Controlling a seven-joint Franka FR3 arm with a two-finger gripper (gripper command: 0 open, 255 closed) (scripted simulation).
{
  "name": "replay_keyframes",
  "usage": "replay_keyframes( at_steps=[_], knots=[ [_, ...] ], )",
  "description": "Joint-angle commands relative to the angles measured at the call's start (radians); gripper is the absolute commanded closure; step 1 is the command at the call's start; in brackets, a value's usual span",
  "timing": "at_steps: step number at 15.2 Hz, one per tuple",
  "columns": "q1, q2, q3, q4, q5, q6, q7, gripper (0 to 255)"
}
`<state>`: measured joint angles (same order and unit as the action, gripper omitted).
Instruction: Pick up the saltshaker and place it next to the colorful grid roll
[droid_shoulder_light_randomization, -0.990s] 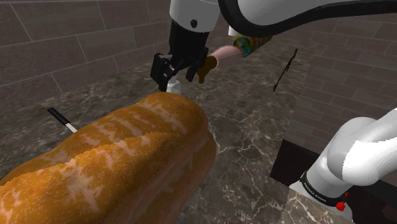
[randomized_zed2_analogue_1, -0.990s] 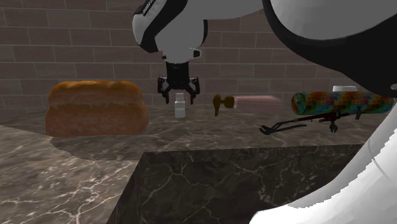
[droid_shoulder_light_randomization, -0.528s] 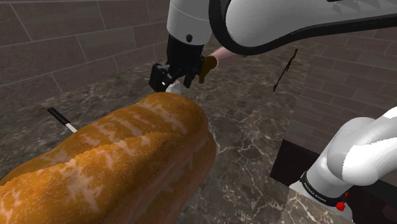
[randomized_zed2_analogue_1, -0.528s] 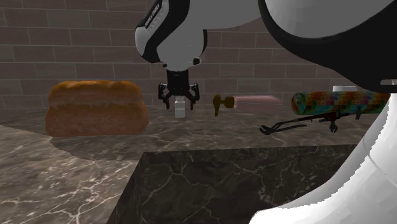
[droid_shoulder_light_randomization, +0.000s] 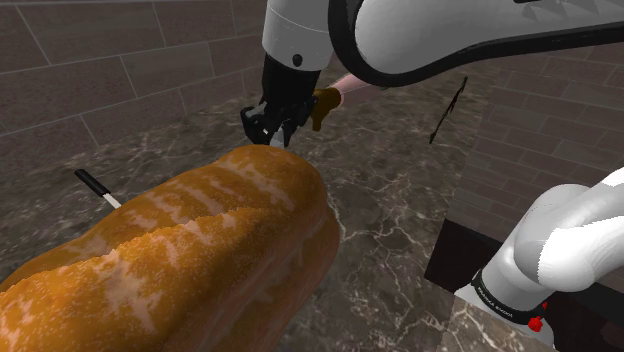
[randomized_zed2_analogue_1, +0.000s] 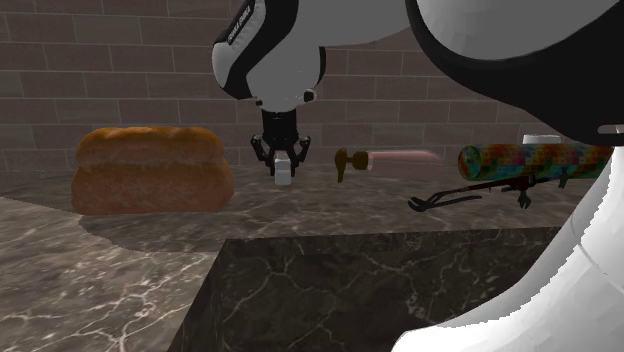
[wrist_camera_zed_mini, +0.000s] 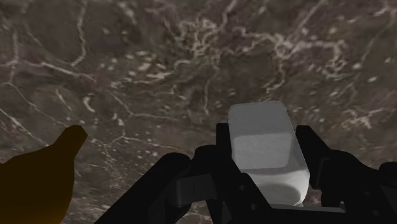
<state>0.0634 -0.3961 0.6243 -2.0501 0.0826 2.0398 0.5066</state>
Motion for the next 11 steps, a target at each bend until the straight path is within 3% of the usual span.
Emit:
replay_keyframes(
  at_steps=[1, 6, 11],
  knots=[
    [0.000, 0.000, 0.000, 0.000, 0.000, 0.000, 0.000, 255],
    [0.000, 0.000, 0.000, 0.000, 0.000, 0.000, 0.000, 255],
    [-0.005, 0.008, -0.006, 0.072, -0.006, -0.066, -0.004, 255]
  ],
)
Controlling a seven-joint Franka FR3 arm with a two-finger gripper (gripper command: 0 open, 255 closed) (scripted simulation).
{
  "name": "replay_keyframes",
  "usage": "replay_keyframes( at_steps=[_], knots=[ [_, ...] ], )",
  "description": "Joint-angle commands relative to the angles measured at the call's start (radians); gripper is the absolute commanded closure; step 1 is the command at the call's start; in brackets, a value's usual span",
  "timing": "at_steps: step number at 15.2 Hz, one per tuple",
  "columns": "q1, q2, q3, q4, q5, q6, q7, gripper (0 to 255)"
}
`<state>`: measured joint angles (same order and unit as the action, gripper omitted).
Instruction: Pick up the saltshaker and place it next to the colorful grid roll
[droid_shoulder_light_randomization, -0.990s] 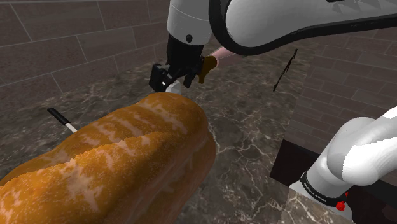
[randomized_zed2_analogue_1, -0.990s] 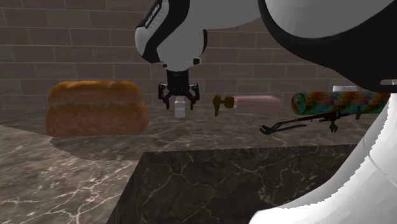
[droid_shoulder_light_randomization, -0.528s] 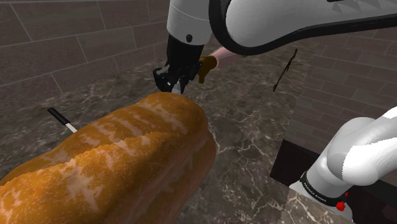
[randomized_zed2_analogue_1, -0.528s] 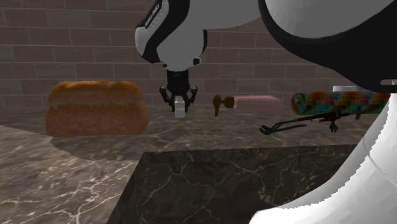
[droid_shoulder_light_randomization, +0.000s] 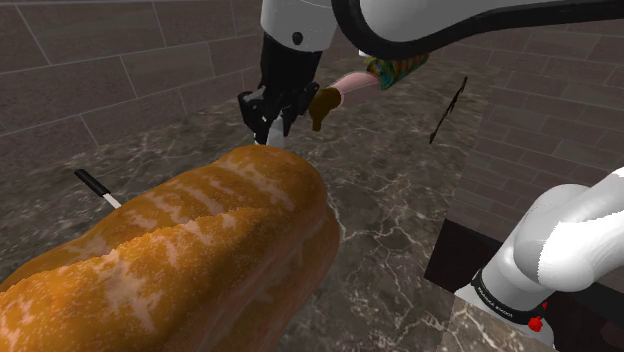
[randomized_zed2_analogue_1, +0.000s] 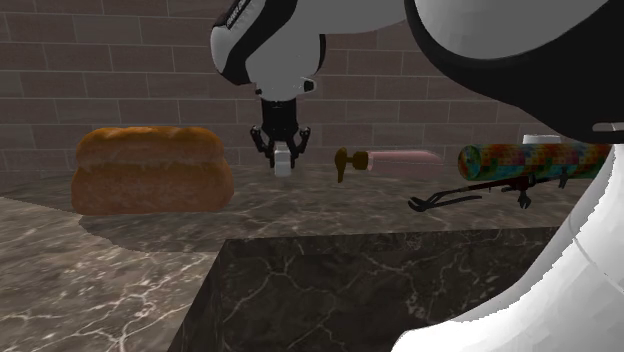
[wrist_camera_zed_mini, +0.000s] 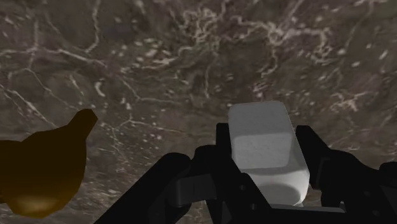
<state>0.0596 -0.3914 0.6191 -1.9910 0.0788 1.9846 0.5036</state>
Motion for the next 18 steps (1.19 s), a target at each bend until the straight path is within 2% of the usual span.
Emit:
replay_keyframes(
  at_steps=[1, 18],
  knots=[
    [-0.003, 0.005, -0.001, 0.028, -0.003, -0.024, -0.001, 255],
    [-0.029, 0.085, 0.009, 0.328, -0.047, -0.254, 0.007, 255]
  ],
)
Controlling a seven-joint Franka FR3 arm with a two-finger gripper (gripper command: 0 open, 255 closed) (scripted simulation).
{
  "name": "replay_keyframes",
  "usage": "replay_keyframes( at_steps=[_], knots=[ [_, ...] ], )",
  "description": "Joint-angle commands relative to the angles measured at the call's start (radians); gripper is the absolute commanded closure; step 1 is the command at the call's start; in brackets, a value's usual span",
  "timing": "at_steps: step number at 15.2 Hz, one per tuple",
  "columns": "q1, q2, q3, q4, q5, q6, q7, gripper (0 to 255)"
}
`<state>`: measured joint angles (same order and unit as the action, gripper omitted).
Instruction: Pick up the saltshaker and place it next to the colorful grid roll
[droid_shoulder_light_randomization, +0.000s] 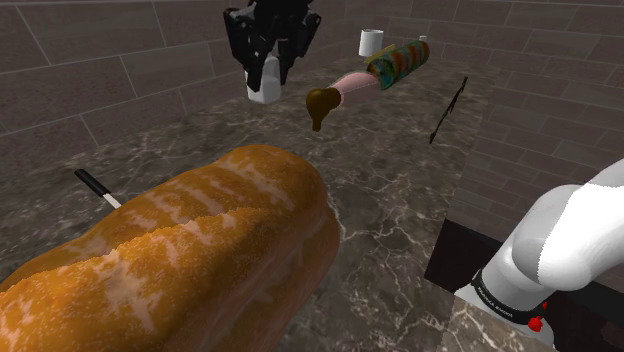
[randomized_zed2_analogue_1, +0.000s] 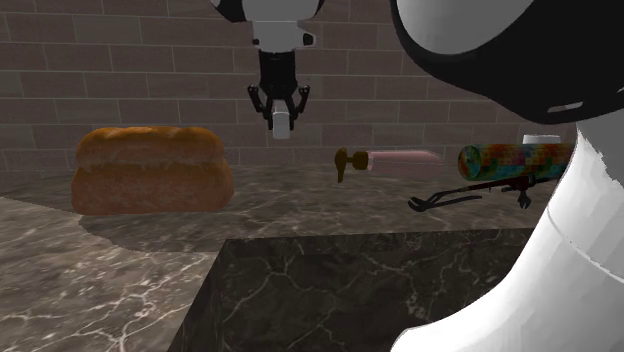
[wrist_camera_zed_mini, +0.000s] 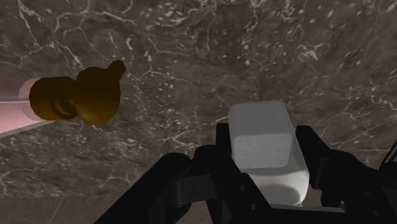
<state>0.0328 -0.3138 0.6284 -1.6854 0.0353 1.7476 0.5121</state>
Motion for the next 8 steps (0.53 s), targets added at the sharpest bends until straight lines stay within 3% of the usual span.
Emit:
replay_keyframes(
  at_steps=[1, 8],
  knots=[
    [-0.004, 0.015, 0.003, 0.043, -0.008, -0.031, 0.000, 255],
    [-0.015, 0.078, 0.029, 0.201, -0.045, -0.135, 0.017, 255]
  ],
)
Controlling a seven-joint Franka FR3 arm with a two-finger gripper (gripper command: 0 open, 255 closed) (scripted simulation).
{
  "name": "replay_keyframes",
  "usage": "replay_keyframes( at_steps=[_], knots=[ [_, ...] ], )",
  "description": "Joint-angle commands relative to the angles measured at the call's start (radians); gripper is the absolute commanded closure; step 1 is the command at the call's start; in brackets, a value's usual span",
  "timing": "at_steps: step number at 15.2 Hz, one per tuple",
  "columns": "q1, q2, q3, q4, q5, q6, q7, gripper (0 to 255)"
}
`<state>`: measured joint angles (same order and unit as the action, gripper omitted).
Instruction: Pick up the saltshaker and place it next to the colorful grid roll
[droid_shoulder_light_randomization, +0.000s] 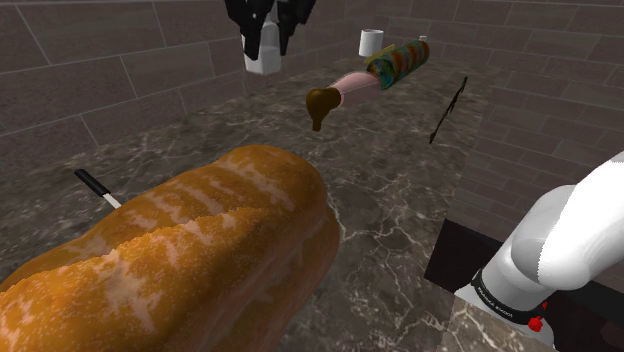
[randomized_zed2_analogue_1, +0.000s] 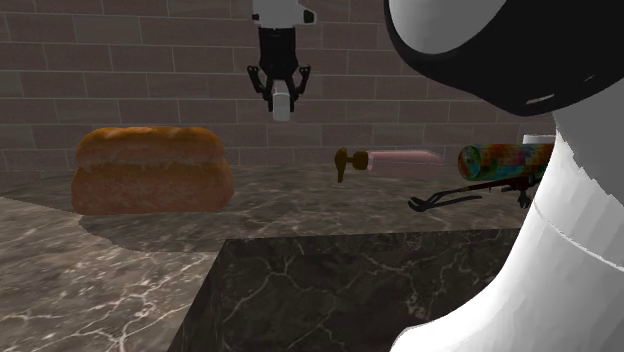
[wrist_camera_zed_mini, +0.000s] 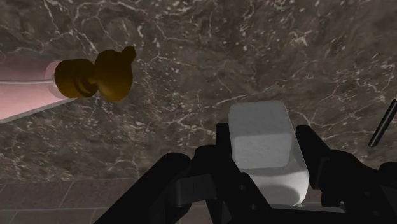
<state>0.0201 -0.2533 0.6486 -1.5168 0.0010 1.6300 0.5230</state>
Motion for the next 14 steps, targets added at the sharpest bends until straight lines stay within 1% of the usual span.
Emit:
replay_keyframes(
  at_steps=[1, 4, 7, 14],
  knots=[
    [-0.003, 0.027, 0.013, 0.052, -0.017, -0.030, 0.008, 255],
    [-0.012, -0.057, -0.081, -0.033, 0.044, -0.015, -0.091, 255],
    [-0.017, -0.121, -0.165, -0.101, 0.081, -0.006, -0.181, 255],
    [-0.033, -0.217, -0.336, -0.212, 0.115, -0.001, -0.371, 255]
  ],
)
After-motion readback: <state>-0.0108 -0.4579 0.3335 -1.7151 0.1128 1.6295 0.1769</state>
